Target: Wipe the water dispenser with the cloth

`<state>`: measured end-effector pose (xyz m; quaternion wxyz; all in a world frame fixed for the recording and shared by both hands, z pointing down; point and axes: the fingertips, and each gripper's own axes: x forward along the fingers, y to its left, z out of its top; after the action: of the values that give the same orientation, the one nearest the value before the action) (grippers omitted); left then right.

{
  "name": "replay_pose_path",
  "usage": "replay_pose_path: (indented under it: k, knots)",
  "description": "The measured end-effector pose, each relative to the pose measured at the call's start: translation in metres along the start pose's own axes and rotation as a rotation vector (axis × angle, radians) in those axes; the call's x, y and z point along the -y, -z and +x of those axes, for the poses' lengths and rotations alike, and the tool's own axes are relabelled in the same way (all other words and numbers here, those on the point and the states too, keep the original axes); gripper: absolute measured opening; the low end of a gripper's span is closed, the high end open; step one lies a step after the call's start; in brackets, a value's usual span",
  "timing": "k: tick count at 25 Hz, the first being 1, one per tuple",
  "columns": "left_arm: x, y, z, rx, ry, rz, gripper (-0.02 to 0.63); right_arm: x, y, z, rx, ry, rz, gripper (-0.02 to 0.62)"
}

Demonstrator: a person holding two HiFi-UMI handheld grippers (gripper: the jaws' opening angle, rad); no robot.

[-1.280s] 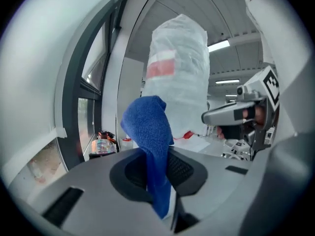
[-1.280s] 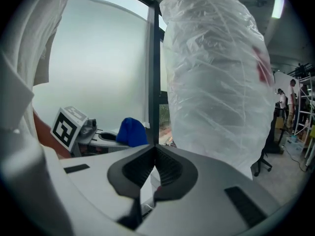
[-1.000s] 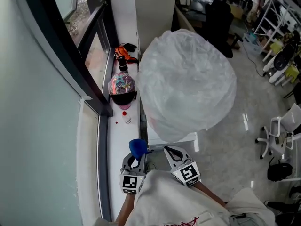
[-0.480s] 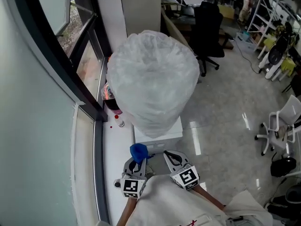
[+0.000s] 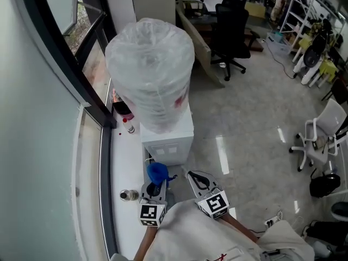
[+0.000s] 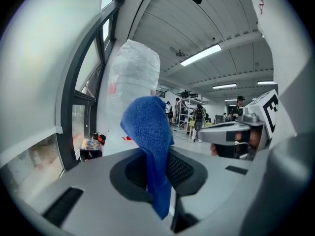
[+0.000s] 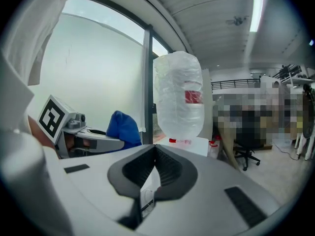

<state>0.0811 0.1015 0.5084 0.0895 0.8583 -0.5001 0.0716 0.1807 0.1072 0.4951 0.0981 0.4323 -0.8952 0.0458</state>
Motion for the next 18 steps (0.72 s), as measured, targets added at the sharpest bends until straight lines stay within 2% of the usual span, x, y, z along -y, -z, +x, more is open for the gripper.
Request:
replay_pose_path:
  k: [7,11,18]
  knots:
    - [0.052,0.023,-0.048,-0.017,0.007,0.001,0.063,-0.03,0.018,-0.058,0.001,-0.003,0.0,0.014]
    - [0.061,0.022,-0.067,-0.006,0.003,0.006,0.063,-0.046,0.015,-0.075,0.012,-0.013,-0.005,0.014]
    - [0.072,0.028,-0.084,0.016,-0.022,0.012,0.063,-0.05,0.018,-0.093,0.019,-0.009,-0.029,0.014]
